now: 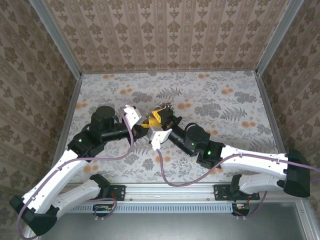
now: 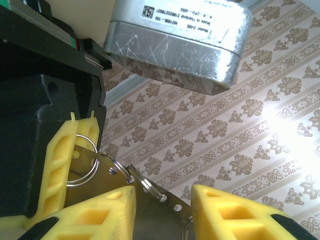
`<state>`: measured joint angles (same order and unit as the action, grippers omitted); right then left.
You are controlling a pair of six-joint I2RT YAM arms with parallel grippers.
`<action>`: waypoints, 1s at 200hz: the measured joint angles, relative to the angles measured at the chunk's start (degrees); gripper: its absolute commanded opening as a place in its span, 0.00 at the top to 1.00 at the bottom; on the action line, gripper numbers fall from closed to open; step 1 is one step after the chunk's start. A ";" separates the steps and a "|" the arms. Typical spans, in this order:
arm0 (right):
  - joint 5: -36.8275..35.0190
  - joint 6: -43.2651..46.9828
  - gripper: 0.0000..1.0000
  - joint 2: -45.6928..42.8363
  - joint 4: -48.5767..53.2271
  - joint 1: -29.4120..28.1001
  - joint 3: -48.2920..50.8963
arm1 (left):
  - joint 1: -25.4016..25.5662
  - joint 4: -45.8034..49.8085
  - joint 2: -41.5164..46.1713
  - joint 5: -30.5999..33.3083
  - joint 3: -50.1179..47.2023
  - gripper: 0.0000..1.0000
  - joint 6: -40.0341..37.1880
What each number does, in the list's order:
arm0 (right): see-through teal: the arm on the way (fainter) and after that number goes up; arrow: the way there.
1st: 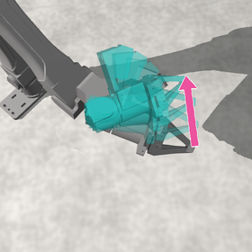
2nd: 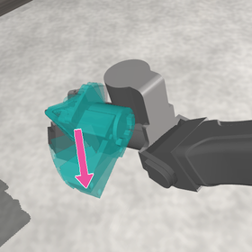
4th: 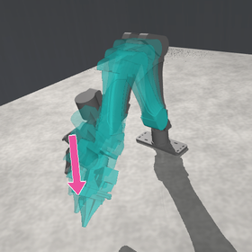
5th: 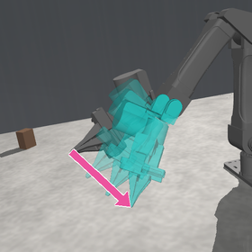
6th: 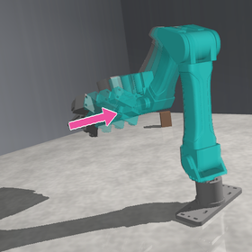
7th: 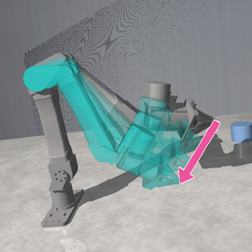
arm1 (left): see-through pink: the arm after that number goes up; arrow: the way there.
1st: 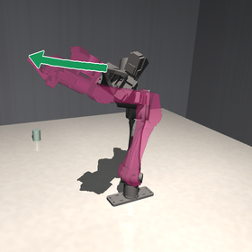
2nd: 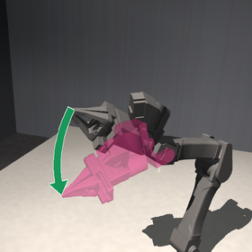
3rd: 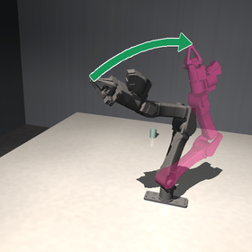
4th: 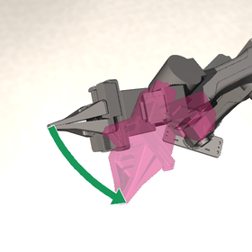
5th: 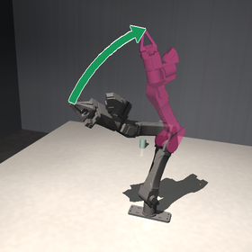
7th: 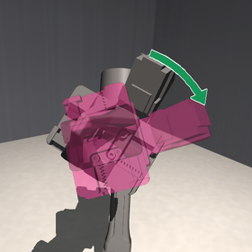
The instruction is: Put the keys on the keyring
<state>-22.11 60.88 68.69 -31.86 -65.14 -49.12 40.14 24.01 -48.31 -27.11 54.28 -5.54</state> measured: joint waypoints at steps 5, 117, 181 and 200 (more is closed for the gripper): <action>0.04 -0.02 0.63 0.04 0.13 0.11 -0.02 | 0.00 0.00 0.04 -0.11 -0.02 1.00 0.00; 4.42 -5.53 0.69 -0.35 7.82 2.21 -2.71 | -0.07 0.52 0.07 0.55 -0.33 1.00 0.02; 6.10 -30.45 0.61 -21.35 13.62 16.26 8.66 | -2.51 -6.27 -6.88 -2.99 -9.42 1.00 8.63; 5.60 -35.60 0.62 -23.32 14.32 18.82 9.88 | -2.69 -8.79 -12.68 -4.48 -13.27 1.00 11.65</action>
<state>-16.51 25.28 45.36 -17.54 -46.33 -39.24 37.45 15.22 -60.99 -31.59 41.01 6.11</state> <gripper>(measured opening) 0.385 0.117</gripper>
